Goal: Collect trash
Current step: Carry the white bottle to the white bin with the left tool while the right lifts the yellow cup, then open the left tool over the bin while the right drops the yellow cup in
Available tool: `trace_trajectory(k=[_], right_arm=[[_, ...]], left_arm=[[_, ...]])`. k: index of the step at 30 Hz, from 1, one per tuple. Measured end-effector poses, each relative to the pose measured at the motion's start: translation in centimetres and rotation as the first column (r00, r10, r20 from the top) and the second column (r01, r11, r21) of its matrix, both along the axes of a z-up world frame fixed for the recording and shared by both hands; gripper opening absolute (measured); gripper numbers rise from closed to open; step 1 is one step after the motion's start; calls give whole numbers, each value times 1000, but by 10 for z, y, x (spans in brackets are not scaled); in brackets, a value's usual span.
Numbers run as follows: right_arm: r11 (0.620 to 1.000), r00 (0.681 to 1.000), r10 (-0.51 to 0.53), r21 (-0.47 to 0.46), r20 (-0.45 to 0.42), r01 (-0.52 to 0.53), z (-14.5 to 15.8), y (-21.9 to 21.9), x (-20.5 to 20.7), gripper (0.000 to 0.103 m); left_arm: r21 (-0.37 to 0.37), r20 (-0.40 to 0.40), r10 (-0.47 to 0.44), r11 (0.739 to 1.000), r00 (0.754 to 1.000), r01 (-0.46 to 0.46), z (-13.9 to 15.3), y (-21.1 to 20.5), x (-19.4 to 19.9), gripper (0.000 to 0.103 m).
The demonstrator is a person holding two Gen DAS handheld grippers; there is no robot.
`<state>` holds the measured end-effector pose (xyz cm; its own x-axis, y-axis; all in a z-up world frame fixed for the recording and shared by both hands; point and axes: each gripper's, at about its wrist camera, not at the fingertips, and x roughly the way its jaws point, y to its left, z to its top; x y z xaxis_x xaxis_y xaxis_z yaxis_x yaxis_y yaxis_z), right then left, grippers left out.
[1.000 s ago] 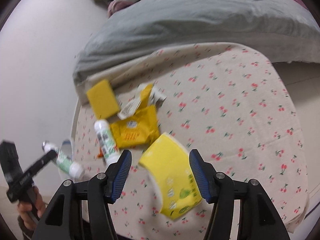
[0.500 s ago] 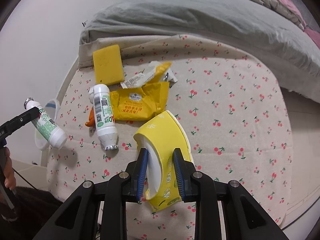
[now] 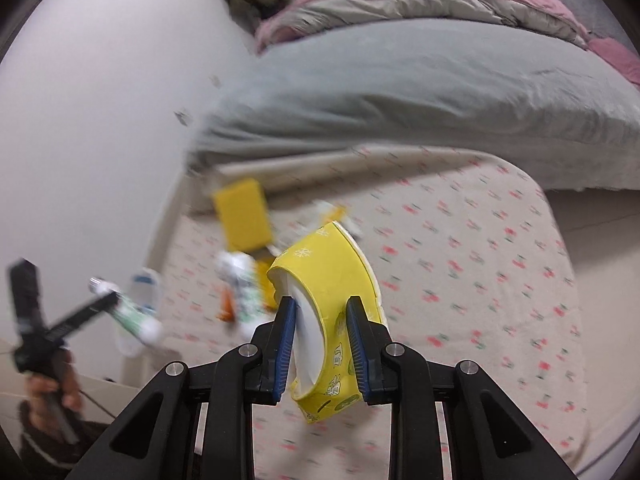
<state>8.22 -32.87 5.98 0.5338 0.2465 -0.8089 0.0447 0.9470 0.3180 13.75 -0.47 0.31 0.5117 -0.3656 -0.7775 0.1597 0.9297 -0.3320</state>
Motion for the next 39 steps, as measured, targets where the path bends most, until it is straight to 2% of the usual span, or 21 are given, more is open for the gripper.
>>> trace_trajectory(k=[5, 9, 18, 25, 34, 37, 38, 39], right_arm=[[994, 995, 92, 57, 30, -93, 11, 39, 14, 27], [984, 985, 165, 54, 43, -168, 17, 77, 25, 27], [966, 968, 248, 68, 36, -250, 15, 139, 42, 27], [946, 949, 313, 83, 21, -314, 1, 186, 55, 27], [915, 922, 387, 121, 9, -385, -20, 251, 65, 27], [906, 913, 407, 123, 2, -404, -28, 270, 68, 27], [904, 911, 411, 125, 1, -408, -30, 274, 68, 27], [904, 911, 413, 124, -1, -409, -32, 278, 70, 27]], left_arm=[[10, -7, 54, 998, 998, -54, -5, 31, -2, 45], [18, -8, 105, 994, 994, -104, -8, 58, -5, 45], [58, 0, 188, 980, 982, -188, -15, 106, -13, 45], [85, -27, 229, 970, 973, -226, -29, 132, -12, 45], [139, -86, 251, 961, 964, -238, -52, 144, -7, 45], [135, -87, 258, 960, 962, -246, -52, 147, -9, 45], [135, -87, 261, 959, 961, -248, -51, 148, -10, 48], [145, -89, 267, 957, 960, -252, -50, 149, -11, 60]])
